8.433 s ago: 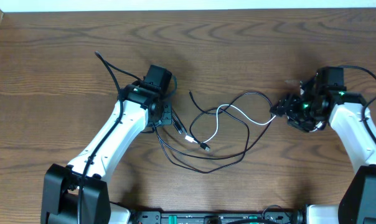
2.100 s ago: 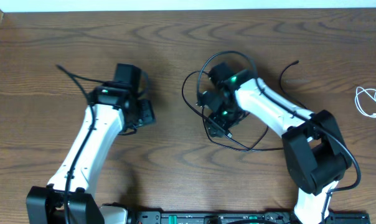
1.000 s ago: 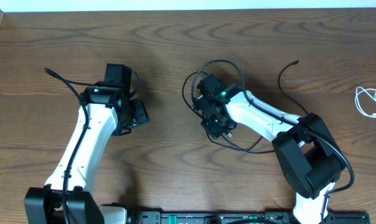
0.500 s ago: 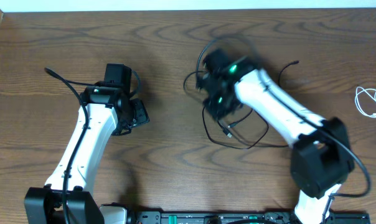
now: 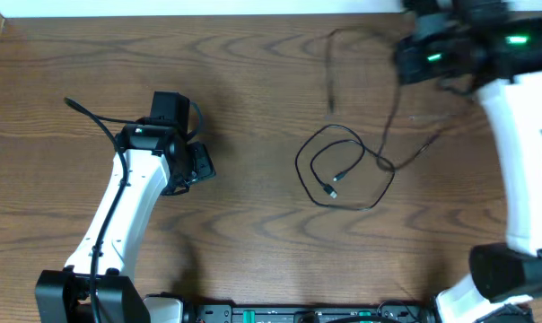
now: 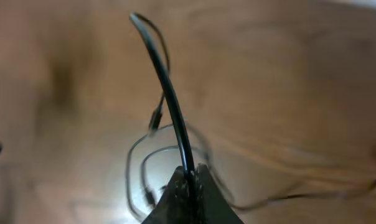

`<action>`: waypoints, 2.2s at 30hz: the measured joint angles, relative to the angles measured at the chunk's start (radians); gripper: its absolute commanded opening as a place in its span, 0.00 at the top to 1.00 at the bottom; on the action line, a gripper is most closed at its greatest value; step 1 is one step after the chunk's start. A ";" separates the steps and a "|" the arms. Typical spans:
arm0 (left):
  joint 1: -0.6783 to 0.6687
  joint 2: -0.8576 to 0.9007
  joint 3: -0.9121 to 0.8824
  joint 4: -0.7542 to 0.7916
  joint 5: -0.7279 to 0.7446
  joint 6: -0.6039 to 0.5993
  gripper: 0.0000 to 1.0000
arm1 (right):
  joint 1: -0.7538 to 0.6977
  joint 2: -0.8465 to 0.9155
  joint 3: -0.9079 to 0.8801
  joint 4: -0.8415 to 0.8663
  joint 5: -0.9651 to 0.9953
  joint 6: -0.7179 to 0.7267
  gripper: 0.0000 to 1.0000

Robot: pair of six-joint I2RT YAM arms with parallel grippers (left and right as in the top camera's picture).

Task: Untangle cables

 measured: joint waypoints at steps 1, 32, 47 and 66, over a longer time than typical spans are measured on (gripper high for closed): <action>0.000 0.000 0.000 0.000 0.000 0.000 0.34 | -0.028 -0.012 0.009 0.005 0.002 0.000 0.99; 0.000 0.000 0.000 0.001 0.000 0.000 0.35 | -0.464 -0.114 0.023 1.171 -0.830 0.744 0.99; 0.000 0.000 0.000 0.002 0.000 0.000 0.34 | -0.546 -0.130 0.035 1.251 -0.660 0.962 0.99; 0.000 0.000 0.000 -0.006 0.000 0.000 0.35 | -0.922 -0.056 0.033 1.111 -0.543 0.920 0.99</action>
